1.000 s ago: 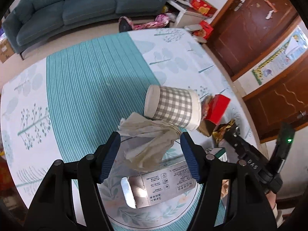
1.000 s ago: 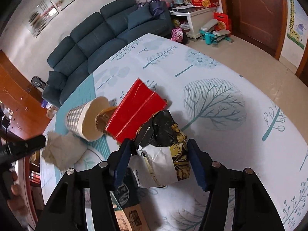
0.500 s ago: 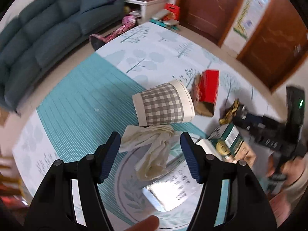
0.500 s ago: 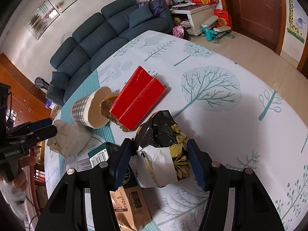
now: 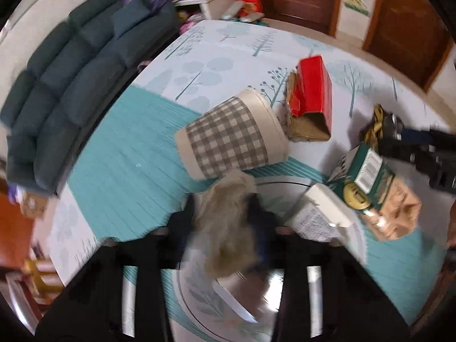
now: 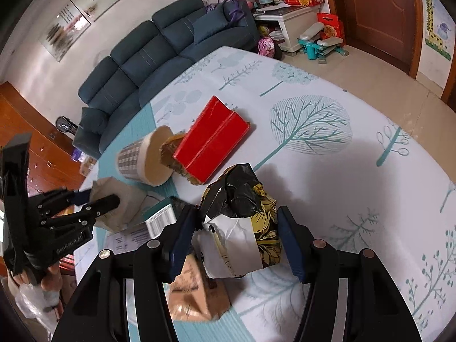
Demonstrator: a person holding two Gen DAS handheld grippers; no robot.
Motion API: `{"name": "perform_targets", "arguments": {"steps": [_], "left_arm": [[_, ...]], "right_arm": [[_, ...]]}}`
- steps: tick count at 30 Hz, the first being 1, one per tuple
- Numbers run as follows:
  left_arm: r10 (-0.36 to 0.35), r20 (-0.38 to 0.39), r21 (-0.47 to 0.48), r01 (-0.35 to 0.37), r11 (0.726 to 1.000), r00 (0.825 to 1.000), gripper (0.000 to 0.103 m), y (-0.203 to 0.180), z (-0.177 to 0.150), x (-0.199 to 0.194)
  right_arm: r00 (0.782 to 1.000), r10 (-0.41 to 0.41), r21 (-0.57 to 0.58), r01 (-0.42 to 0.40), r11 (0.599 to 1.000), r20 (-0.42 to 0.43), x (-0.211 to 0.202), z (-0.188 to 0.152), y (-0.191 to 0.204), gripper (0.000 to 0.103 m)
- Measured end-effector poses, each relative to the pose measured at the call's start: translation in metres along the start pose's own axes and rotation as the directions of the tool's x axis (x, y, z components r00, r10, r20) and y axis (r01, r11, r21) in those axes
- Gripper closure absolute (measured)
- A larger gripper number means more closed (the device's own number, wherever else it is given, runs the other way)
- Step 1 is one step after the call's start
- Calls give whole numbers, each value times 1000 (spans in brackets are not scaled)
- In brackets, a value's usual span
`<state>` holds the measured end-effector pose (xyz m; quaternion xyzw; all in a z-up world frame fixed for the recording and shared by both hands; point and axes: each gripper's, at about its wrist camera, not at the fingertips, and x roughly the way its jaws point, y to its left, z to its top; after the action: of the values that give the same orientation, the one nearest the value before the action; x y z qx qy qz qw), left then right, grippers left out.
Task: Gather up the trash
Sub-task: 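Grasp the white tissue with the left gripper while the right gripper grasps the black-and-yellow bag, then carry the tissue and black-and-yellow bag over the black trash bin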
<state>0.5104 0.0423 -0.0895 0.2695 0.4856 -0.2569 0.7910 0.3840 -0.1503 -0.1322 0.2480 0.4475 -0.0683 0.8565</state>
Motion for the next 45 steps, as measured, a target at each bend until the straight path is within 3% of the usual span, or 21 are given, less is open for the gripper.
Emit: {"name": "perform_targets", "arguments": {"steps": [3, 7, 16, 20, 24, 28, 34, 36, 40, 43, 45], "left_arm": [[-5, -45, -85, 1, 996, 999, 84, 1, -7, -13], [-5, -26, -109, 2, 994, 1000, 85, -8, -20, -44], [-129, 57, -107, 134, 985, 990, 85, -78, -59, -143], [-225, 65, -86, 230, 969, 972, 85, -132, -81, -173], [-325, 89, -46, 330, 943, 942, 85, -199, -108, -193], [-355, 88, -5, 357, 934, 931, 85, -259, -135, -197], [-407, -9, -13, 407, 913, 913, 84, -341, -174, -167], [-438, -49, -38, 437, 899, 898, 84, -363, -185, -150], [-401, -92, -37, 399, 916, 911, 84, -394, -200, -115], [-336, -130, -15, 337, 941, 933, 84, -421, -216, -87], [-320, -152, -17, 321, 947, 935, 84, -431, -223, -72]], "right_arm": [[999, 20, 5, -21, 1000, 26, -20, -7, -2, 45], [997, 50, 9, -51, 999, 65, -53, -19, -7, 45], [983, 135, 2, -137, 991, 122, -154, -83, -38, 45], [984, 131, 1, -132, 991, 122, -189, -122, -64, 45], [988, 115, 4, -116, 993, 108, -222, -171, -97, 45], [993, 75, 17, -77, 997, 87, -239, -214, -132, 45], [999, 44, 115, -46, 992, 19, -229, -271, -192, 45], [999, 44, 163, -42, 986, -11, -217, -290, -212, 45], [997, 29, 234, -11, 972, -73, -189, -320, -246, 45], [992, 34, 307, 4, 952, -120, -167, -339, -271, 45], [988, 41, 354, 14, 935, -148, -152, -351, -286, 45]]}}
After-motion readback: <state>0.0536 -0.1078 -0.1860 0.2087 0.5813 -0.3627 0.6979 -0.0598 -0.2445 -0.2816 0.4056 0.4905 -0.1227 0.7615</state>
